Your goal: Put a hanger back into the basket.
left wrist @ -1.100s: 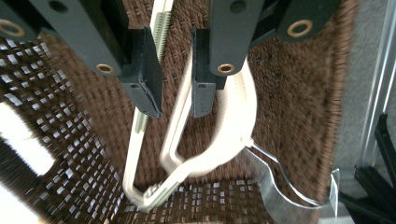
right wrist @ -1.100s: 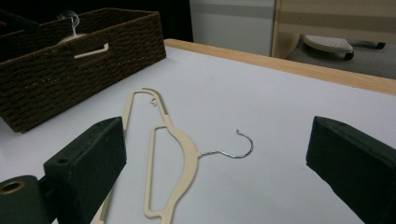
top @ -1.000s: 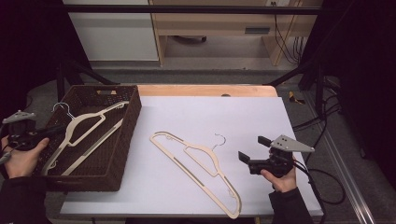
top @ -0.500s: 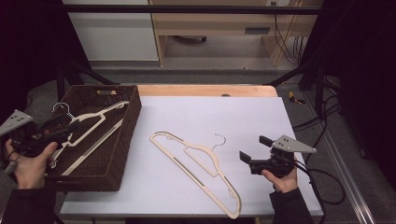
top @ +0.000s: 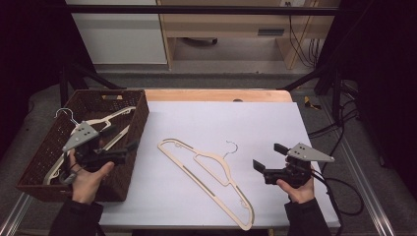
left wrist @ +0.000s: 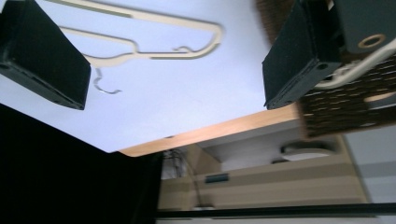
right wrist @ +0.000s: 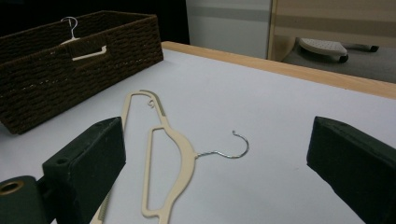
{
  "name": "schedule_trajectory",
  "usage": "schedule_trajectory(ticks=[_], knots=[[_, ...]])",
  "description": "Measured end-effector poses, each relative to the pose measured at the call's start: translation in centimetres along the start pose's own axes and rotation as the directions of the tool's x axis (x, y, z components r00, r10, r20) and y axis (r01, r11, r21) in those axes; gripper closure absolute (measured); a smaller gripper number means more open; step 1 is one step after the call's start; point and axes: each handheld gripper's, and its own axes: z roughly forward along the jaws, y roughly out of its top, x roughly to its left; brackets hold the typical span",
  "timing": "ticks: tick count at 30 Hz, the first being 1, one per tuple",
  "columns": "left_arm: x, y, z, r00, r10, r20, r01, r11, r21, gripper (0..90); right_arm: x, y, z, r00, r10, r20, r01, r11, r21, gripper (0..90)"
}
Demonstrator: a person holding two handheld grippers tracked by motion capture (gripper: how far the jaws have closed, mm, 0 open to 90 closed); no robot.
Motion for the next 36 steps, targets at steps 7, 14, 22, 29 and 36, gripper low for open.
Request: schedule_trajectory(ticks=[7, 14, 22, 29, 36], knots=[[-3.3, -1.0, 2.4, 0.9949, 0.052, 0.087, -0.056, 0.9972, 0.049, 8.3, -0.6, -0.3, -0.3, 0.9998, 0.020, 0.004, -0.020, 1.000, -0.004, 5.0], [-5.9, -1.0, 5.4, 0.9866, 0.086, 0.139, -0.101, 0.9892, 0.106, 8.5, -0.6, -0.2, -0.4, 0.9999, 0.014, -0.003, -0.014, 1.000, -0.005, 5.1], [-8.1, -1.0, 9.2, 0.9780, 0.100, 0.183, -0.129, 0.9792, 0.156, 9.2, -0.6, -0.2, -0.6, 0.9999, 0.017, 0.000, -0.017, 1.000, -0.013, 5.2], [-9.5, -1.2, 12.9, 0.9733, 0.093, 0.210, -0.136, 0.9701, 0.201, 10.6, -0.5, -0.3, -0.5, 0.9999, 0.014, -0.008, -0.014, 1.000, -0.010, 5.3], [-10.5, -1.4, 16.3, 0.9685, 0.077, 0.237, -0.135, 0.9612, 0.241, 12.8, -0.5, -0.3, -0.5, 0.9998, 0.014, -0.013, -0.014, 1.000, -0.007, 5.5]])
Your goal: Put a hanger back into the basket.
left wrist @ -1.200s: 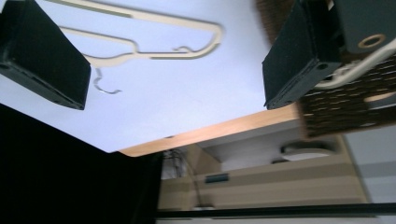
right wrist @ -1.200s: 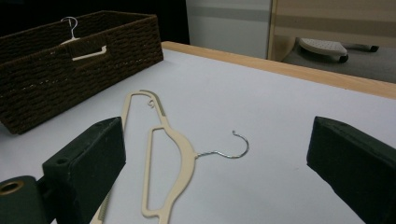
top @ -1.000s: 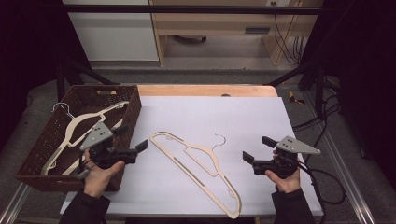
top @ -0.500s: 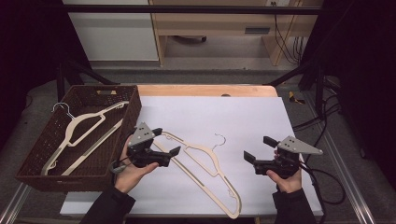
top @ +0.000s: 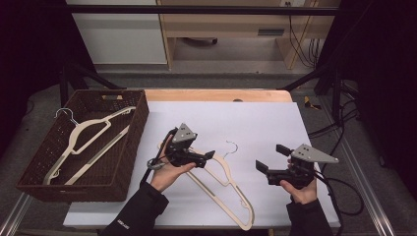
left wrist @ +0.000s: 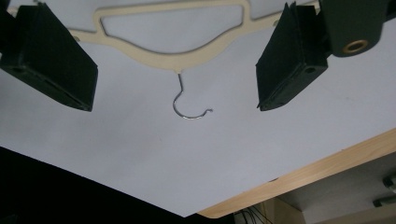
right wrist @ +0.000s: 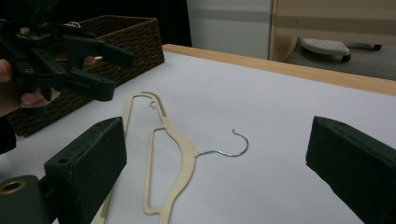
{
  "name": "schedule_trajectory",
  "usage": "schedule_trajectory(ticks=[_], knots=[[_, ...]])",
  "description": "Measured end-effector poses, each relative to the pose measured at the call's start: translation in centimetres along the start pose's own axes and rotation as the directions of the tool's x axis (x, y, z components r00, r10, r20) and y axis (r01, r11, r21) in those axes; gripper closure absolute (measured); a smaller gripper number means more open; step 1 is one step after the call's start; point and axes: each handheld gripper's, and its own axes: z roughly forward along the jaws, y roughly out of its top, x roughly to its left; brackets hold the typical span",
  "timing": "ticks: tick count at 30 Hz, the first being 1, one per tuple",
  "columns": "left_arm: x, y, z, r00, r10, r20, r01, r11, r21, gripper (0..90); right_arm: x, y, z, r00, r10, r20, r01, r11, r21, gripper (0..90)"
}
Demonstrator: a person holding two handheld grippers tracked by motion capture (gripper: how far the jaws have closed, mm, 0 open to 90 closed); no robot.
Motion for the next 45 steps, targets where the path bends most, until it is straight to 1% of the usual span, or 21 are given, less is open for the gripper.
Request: schedule_trajectory(ticks=[3, 5, 10, 17, 18, 20, 21, 24, 25, 28, 29, 30, 32, 33, 35, 36, 37, 39, 40, 42, 45], knots=[[-0.1, 0.1, 1.3, 0.9999, 0.008, 0.014, -0.008, 0.9996, 0.027, 13.9, -0.1, 0.0, -0.1, 1.0000, 0.000, -0.001, 0.000, 1.000, -0.003, 5.5], [-0.2, 0.0, 2.2, 0.9997, 0.021, 0.010, -0.021, 0.9986, 0.049, 15.0, -0.1, 0.1, -0.1, 1.0000, 0.003, -0.002, -0.003, 1.000, -0.009, 5.6], [-0.3, 0.0, 4.8, 0.9992, 0.033, 0.025, -0.035, 0.9941, 0.103, 20.0, -0.1, 0.2, -0.3, 1.0000, 0.002, -0.003, -0.002, 1.000, -0.015, 5.8], [-0.4, -0.3, 8.1, 0.9985, 0.052, 0.016, -0.054, 0.9818, 0.182, 30.6, -0.2, 0.2, -0.4, 1.0000, 0.004, -0.007, -0.004, 1.000, -0.016, 6.0], [-0.4, -0.5, 8.6, 0.9985, 0.050, 0.023, -0.054, 0.9781, 0.201, 32.9, -0.2, 0.2, -0.4, 1.0000, 0.004, -0.009, -0.004, 1.000, -0.017, 6.0], [-0.3, -0.8, 9.5, 0.9985, 0.053, 0.016, -0.055, 0.9733, 0.223, 36.7, -0.2, 0.2, -0.4, 1.0000, 0.002, -0.007, -0.002, 1.000, -0.019, 6.1], [-0.3, -0.9, 9.8, 0.9987, 0.047, 0.019, -0.050, 0.9727, 0.227, 38.9, -0.2, 0.2, -0.4, 1.0000, 0.002, -0.009, -0.002, 1.000, -0.019, 6.1], [-0.2, -1.5, 10.9, 0.9987, 0.048, 0.016, -0.051, 0.9653, 0.256, 45.0, -0.2, 0.2, -0.4, 0.9999, 0.001, -0.011, -0.001, 1.000, -0.016, 6.1], [0.0, -1.7, 11.3, 0.9990, 0.041, 0.015, -0.044, 0.9640, 0.262, 47.3, -0.2, 0.2, -0.3, 0.9999, 0.001, -0.010, -0.001, 1.000, -0.015, 6.1], [0.0, -2.0, 11.9, 0.9994, 0.035, 0.007, -0.035, 0.9608, 0.275, 54.3, -0.2, 0.2, -0.3, 1.0000, 0.002, -0.008, -0.002, 1.000, -0.015, 6.2], [0.0, -2.1, 12.0, 0.9995, 0.032, 0.005, -0.032, 0.9628, 0.268, 55.7, -0.2, 0.2, -0.2, 1.0000, 0.003, -0.009, -0.003, 1.000, -0.016, 6.2], [-0.1, -2.0, 12.0, 0.9993, 0.036, 0.011, -0.037, 0.9616, 0.272, 56.8, -0.2, 0.2, -0.2, 1.0000, 0.003, -0.009, -0.003, 1.000, -0.015, 6.1], [-0.3, -1.9, 12.1, 0.9990, 0.044, 0.009, -0.045, 0.9604, 0.275, 60.6, -0.2, 0.2, -0.2, 1.0000, 0.001, -0.009, -0.001, 1.000, -0.015, 6.2], [-0.5, -1.9, 12.2, 0.9989, 0.045, 0.011, -0.046, 0.9616, 0.270, 62.3, -0.2, 0.2, -0.2, 1.0000, 0.001, -0.007, -0.001, 1.000, -0.014, 6.2], [-0.8, -1.8, 12.4, 0.9980, 0.064, 0.007, -0.063, 0.9591, 0.276, 66.0, -0.2, 0.1, -0.2, 1.0000, 0.001, -0.009, -0.001, 1.000, -0.013, 6.2], [-1.0, -1.8, 12.4, 0.9968, 0.079, 0.000, -0.076, 0.9545, 0.288, 67.4, -0.1, 0.2, -0.2, 1.0000, 0.000, -0.009, -0.001, 1.000, -0.015, 6.1], [-1.1, -1.8, 12.5, 0.9962, 0.086, -0.009, -0.080, 0.9532, 0.292, 69.1, -0.2, 0.2, -0.2, 1.0000, 0.002, -0.009, -0.002, 1.000, -0.016, 6.2], [-1.1, -2.0, 12.7, 0.9967, 0.080, -0.013, -0.072, 0.9495, 0.305, 71.2, -0.2, 0.2, -0.3, 1.0000, 0.005, -0.008, -0.005, 1.000, -0.017, 6.2], [-1.1, -2.0, 12.8, 0.9972, 0.073, -0.016, -0.065, 0.9511, 0.302, 72.0, -0.2, 0.2, -0.3, 1.0000, 0.003, -0.008, -0.003, 1.000, -0.016, 6.2], [-1.1, -2.0, 12.8, 0.9975, 0.068, -0.020, -0.059, 0.9519, 0.301, 72.5, -0.2, 0.2, -0.4, 0.9999, 0.001, -0.011, -0.001, 1.000, -0.015, 6.2], [-1.3, -2.0, 12.8, 0.9976, 0.062, -0.031, -0.049, 0.9506, 0.307, 74.0, -0.2, 0.2, -0.4, 0.9999, 0.003, -0.012, -0.003, 1.000, -0.016, 6.2]])
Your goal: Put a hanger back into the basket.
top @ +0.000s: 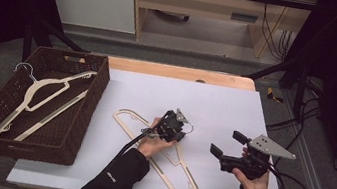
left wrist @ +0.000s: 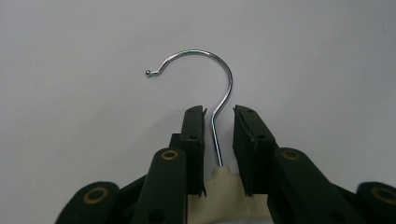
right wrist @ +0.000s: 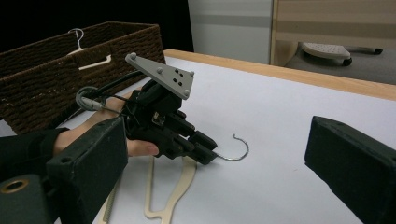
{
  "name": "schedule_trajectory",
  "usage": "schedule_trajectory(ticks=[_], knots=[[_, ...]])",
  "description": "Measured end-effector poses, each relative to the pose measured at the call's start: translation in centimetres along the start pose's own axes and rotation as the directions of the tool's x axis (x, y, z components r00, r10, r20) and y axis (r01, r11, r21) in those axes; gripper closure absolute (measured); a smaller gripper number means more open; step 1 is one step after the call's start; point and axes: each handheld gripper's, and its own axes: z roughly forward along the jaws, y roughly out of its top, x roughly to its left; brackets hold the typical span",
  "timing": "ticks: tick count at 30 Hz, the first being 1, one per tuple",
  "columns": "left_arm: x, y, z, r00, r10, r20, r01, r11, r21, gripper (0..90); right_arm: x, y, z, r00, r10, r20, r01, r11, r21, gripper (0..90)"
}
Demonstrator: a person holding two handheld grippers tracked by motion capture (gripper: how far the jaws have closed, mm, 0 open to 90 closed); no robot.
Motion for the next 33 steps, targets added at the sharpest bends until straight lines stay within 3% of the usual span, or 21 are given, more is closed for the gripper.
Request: schedule_trajectory(ticks=[9, 19, 25, 29, 33], knots=[[0.7, 0.1, -0.1, 0.9954, -0.092, 0.026, 0.091, 0.9954, 0.030, 84.4, 0.1, 0.1, 0.0, 1.0000, -0.004, -0.004, 0.004, 1.000, -0.003, 6.3], [0.2, 0.3, -0.1, 0.9955, -0.093, -0.017, 0.094, 0.9948, 0.040, 88.6, 0.3, -0.2, 0.6, 0.9999, 0.005, -0.014, -0.005, 1.000, 0.014, 6.6], [-0.2, 0.3, -1.0, 0.9948, -0.098, -0.028, 0.098, 0.9952, -0.005, 88.7, 0.6, -0.6, 1.5, 0.9996, 0.009, -0.027, -0.008, 0.999, 0.048, 8.1], [-0.2, 0.5, -3.0, 0.9947, -0.100, -0.024, 0.098, 0.9922, -0.078, 88.7, 0.8, -1.0, 2.3, 0.9985, 0.010, -0.053, -0.006, 0.997, 0.073, 10.9], [-0.5, 0.6, -5.0, 0.9966, -0.075, -0.035, 0.070, 0.9898, -0.124, 88.7, 1.2, -1.5, 3.4, 0.9965, 0.041, -0.073, -0.034, 0.994, 0.100, 14.8]])
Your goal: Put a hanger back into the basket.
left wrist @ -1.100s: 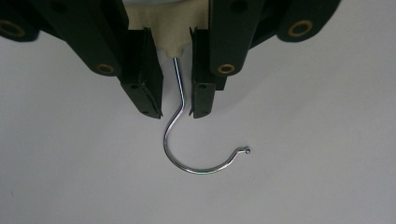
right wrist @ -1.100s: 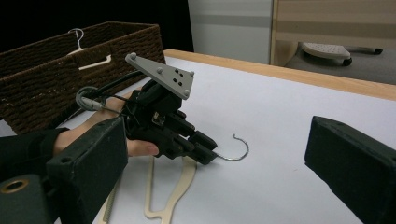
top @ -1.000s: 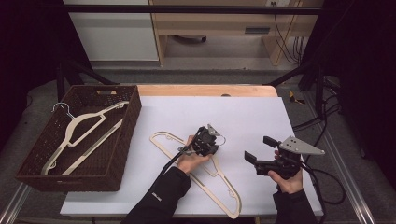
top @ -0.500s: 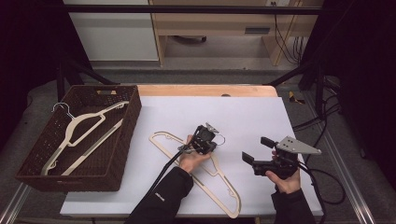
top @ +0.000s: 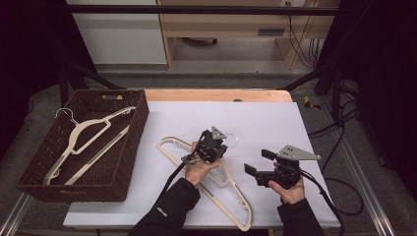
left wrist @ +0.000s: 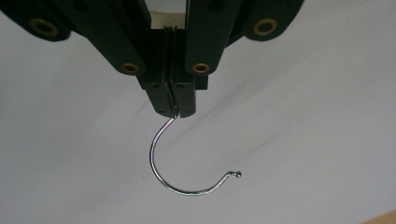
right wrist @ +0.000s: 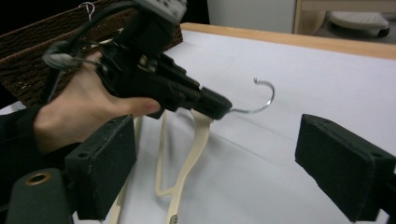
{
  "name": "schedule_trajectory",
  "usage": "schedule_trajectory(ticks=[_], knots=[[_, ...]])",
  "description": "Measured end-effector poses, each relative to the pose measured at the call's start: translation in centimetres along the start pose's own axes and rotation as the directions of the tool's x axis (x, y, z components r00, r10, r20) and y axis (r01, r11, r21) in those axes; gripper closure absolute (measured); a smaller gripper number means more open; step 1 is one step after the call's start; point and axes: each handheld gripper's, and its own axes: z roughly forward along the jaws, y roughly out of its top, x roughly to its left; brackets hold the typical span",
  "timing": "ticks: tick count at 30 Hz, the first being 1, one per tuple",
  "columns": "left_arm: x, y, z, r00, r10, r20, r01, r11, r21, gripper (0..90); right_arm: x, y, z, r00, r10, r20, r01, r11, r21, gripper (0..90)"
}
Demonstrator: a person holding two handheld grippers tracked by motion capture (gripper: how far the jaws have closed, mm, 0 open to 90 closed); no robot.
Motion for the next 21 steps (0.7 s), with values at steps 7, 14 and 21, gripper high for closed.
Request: schedule_trajectory(ticks=[7, 14, 21], knots=[[-0.2, 0.0, -2.1, 1.0000, 0.006, 0.005, -0.006, 0.9985, -0.054, 88.7, 0.5, -0.3, 2.2, 0.9989, 0.042, -0.021, -0.041, 0.998, 0.047, 23.4], [-0.2, 0.0, -3.3, 0.9999, 0.007, 0.013, -0.006, 0.9966, -0.082, 88.7, 1.8, -0.2, 6.0, 0.9975, 0.063, -0.033, -0.058, 0.989, 0.133, 33.0], [-0.2, -0.1, -4.1, 0.9998, 0.012, 0.018, -0.010, 0.9953, -0.096, 88.7, 2.0, -0.8, 7.7, 0.9936, 0.104, -0.043, -0.094, 0.976, 0.196, 52.0]])
